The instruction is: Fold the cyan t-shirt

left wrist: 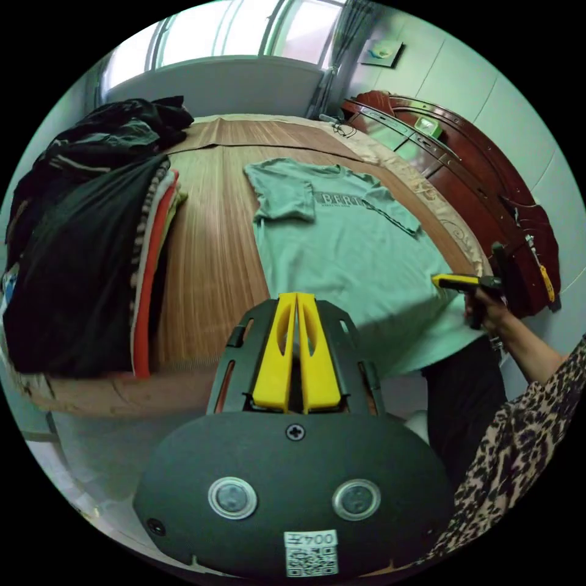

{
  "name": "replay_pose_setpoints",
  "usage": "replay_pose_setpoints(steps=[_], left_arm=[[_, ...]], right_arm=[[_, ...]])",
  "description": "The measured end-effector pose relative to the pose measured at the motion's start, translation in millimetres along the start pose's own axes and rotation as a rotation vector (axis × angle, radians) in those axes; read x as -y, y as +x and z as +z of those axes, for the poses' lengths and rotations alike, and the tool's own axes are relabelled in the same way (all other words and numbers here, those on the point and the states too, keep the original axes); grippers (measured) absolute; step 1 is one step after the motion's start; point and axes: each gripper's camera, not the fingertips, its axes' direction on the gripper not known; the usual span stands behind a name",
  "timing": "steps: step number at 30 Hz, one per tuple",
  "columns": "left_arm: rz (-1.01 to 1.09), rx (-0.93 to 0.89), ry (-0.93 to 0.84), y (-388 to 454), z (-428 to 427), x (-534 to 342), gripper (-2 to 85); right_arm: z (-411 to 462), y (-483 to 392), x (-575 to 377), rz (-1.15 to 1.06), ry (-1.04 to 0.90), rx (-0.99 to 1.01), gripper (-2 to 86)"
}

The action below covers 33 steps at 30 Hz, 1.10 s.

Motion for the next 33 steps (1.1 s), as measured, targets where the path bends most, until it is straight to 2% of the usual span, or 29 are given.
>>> replay_pose_setpoints(steps=[4,7,15,19,21,23,26,30,33], left_arm=[[-0.092,-0.088,-0.043,16,-5,-58,0.2],[-0.074,0.025,-0.055,35,-15,-83,0.1],[-0.023,0.122,-0.091,80,-17,-112,0.1],[0.026,0.075,-0.054,106,-27,-118,0.1],[0.031,0.074,-0.057,112,-26,-122,0.1],[0.033,0.077,-0.069,117,-22,-127,0.1],[0.052,0.071,-0.098,123,-16,-135,0.1],[0.079,0.067,-0.153,131,-5,-143,0.1],[0.13,0.092,-0.215,141,6,-149,0.1]], right_arm=[[-8,22,-24,0.04,0.055,0.097,-0.7],[-14,29,-43,0.033,0.081,0.108,-0.7],[-44,48,-98,0.065,0.129,0.119,-0.6],[-109,50,-165,0.013,0.46,0.147,0.1],[-133,62,-197,0.047,0.521,0.247,1.3],[-155,83,-235,0.08,0.499,0.363,8.1],[-170,109,-288,0.063,0.521,0.545,13.8],[-175,130,-342,0.145,0.566,0.523,22.8],[-182,134,-372,0.161,0.588,0.476,21.1]])
